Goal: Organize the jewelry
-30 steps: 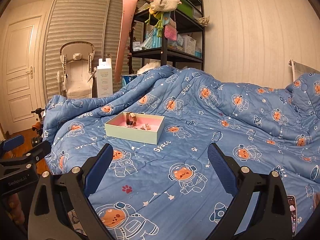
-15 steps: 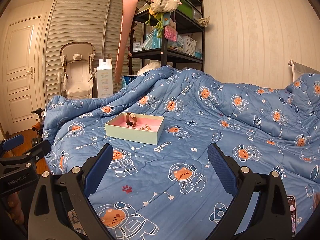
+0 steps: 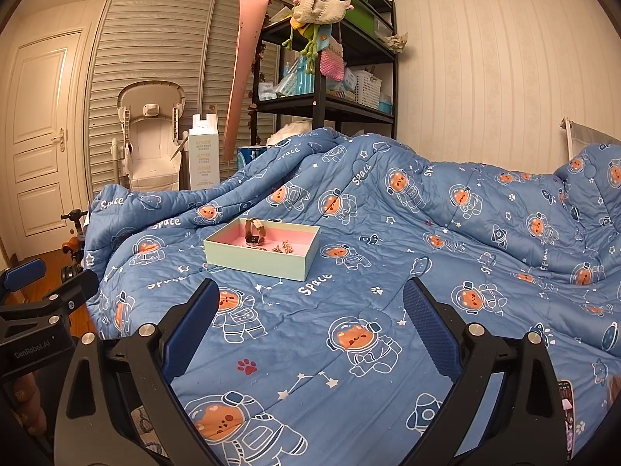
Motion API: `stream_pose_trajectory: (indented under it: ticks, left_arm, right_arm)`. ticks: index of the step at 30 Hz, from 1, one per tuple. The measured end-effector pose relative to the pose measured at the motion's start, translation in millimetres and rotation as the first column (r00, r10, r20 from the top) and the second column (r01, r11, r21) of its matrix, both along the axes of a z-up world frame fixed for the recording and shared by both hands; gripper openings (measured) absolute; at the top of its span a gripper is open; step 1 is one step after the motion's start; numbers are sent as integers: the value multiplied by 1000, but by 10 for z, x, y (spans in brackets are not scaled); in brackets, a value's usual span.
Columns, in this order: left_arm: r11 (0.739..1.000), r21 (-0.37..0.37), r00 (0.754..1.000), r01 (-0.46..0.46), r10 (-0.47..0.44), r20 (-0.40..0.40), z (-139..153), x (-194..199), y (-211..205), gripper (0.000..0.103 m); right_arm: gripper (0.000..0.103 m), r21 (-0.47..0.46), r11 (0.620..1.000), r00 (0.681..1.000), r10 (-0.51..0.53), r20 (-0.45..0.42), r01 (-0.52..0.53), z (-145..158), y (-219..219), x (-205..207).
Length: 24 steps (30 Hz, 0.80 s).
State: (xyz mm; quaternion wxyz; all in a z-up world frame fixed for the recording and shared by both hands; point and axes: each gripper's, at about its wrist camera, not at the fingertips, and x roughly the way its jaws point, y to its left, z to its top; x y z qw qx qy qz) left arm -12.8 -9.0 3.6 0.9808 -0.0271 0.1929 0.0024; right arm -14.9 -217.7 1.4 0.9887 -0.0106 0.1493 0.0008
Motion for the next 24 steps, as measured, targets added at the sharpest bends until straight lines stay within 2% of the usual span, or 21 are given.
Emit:
stream_pose_trajectory:
  ticks: [24]
  left_arm:
    - [1000,0,1000,3,-3,3,41,-14,8,96]
  right_arm:
    - [94,-1,1000,1000,2,-1,-2,-2,-6,-3]
